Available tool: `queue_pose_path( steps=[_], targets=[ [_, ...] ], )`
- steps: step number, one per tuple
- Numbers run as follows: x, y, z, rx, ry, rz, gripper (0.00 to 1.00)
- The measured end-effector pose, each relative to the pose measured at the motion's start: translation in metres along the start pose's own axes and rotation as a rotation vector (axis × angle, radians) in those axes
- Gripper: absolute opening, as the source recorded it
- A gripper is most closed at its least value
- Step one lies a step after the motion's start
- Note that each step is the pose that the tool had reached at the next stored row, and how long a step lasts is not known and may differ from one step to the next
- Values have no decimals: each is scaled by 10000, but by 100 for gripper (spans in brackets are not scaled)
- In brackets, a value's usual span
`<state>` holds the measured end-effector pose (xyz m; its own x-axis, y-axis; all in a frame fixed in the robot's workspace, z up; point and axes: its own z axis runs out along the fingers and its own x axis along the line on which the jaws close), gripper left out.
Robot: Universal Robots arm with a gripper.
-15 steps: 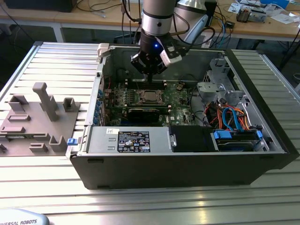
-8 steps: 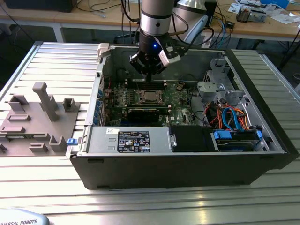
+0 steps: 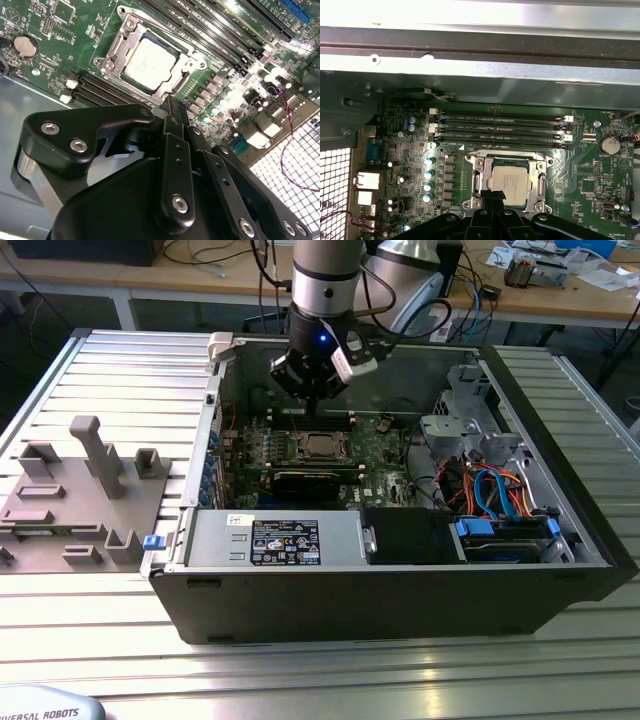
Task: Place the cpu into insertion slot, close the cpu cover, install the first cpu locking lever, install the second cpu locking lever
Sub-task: 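Install the first cpu locking lever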
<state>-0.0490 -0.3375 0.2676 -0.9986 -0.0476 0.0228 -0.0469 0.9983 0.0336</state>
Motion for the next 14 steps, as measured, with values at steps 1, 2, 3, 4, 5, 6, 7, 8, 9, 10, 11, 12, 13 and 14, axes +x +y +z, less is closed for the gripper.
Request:
queue_pose_path(
  steps=[1, 2, 3, 4, 5, 6, 7, 8, 9, 10, 11, 12, 13, 14],
  targets=[
    [21, 1, 2, 1, 1, 1, 11],
    [36, 1, 4, 0, 1, 1, 11],
    [49, 2, 5, 1, 1, 0, 11],
    [62, 2, 6, 0, 1, 0, 11],
    [70, 3, 7, 1, 1, 0, 11],
    [78, 3, 7, 0, 1, 0, 11],
    [87, 4, 8, 1, 1, 0, 11],
    [94, 4, 9, 0, 0, -1, 11],
    [106, 4, 10, 1, 1, 0, 11],
    [114, 5, 11, 1, 1, 1, 11],
    [122, 5, 12, 1, 0, 1, 11],
    [129, 6, 12, 0, 1, 0, 11],
    [140, 6, 14, 0, 1, 1, 11],
    [149, 6, 15, 0, 1, 0, 11]
  ],
)
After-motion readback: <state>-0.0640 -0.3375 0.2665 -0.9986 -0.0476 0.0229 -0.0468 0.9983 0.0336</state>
